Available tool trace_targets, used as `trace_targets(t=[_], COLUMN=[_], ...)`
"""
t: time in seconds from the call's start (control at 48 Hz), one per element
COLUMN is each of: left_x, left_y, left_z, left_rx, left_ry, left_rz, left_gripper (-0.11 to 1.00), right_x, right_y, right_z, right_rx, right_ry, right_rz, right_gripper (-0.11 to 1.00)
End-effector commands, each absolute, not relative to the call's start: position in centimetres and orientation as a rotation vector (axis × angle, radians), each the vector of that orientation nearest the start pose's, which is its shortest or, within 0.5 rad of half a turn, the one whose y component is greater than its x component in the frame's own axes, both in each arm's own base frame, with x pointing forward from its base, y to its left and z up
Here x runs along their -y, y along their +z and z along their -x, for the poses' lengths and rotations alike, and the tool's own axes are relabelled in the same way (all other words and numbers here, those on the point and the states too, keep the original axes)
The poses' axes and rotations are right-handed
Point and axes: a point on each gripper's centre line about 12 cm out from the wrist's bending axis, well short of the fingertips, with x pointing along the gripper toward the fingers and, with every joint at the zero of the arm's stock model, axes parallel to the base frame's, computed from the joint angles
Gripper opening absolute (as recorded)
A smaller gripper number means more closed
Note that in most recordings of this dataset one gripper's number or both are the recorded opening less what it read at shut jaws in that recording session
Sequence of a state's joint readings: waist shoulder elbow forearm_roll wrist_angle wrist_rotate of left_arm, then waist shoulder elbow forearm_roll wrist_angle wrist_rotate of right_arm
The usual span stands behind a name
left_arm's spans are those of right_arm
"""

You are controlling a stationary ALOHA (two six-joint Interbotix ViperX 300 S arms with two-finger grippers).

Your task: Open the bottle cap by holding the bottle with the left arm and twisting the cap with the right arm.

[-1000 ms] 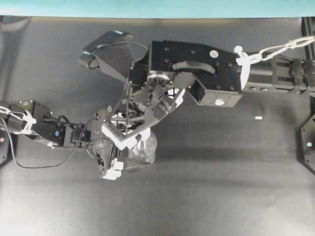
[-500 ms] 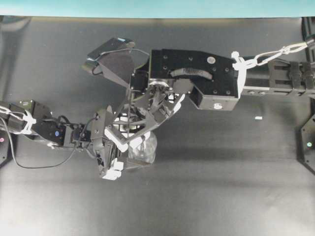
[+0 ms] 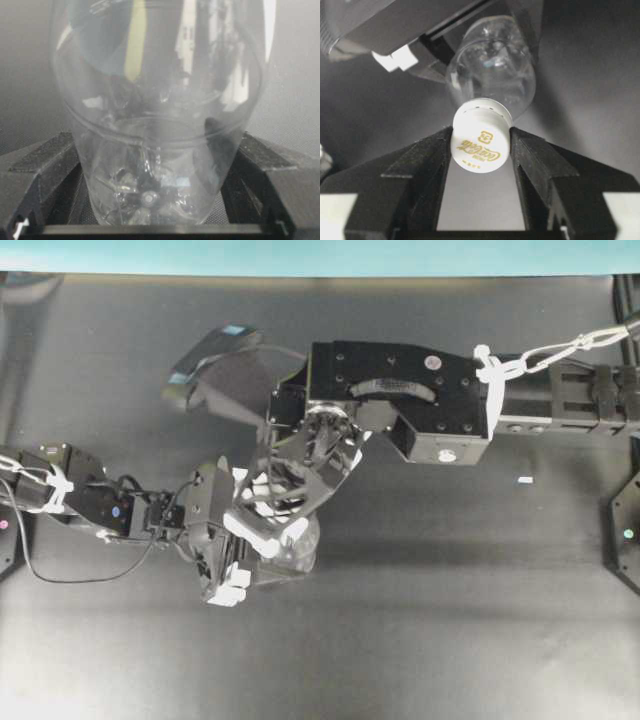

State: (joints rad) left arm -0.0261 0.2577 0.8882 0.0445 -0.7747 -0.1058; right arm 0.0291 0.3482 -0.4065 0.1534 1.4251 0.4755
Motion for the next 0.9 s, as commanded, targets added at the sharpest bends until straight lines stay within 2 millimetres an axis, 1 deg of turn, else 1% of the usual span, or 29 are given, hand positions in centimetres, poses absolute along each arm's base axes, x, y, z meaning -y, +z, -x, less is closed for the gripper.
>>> trace_targets(t=[0.0,0.125,0.354,0.5,0.687,0.875], left_x=[1.1,1.0,0.9,1.0,1.0,1.0], left_y=[8.7,8.7,8.6,8.7,8.8,8.8], left_z=[-36.9,-36.9,-36.7,-36.7,-36.7,-36.7], left_rx=[-0.367,-0.367,-0.372,-0.369,-0.367,-0.367], left_ry=[-0.036,-0.036,-0.033,-0.034,-0.035,-0.037], left_rz=[0.076,0.074,0.075,0.074,0.071,0.065], left_gripper=[0.83,0.83,0.83,0.83,0.83,0.83], right_x=[-2.7,-2.7,-3.2,-3.4,-3.2,-2.3], right_y=[29.5,29.4,29.5,29.2,28.4,27.8], right_z=[-48.1,-48.1,-48.1,-48.0,-47.2,-46.1], right_rx=[-1.371,-1.372,-1.356,-1.318,-1.27,-1.261], right_ry=[-0.122,-0.011,0.148,0.285,0.466,0.583], right_rz=[-0.423,-0.288,-0.093,0.085,0.325,0.47], right_gripper=[0.36,0.36,0.36,0.36,0.36,0.36])
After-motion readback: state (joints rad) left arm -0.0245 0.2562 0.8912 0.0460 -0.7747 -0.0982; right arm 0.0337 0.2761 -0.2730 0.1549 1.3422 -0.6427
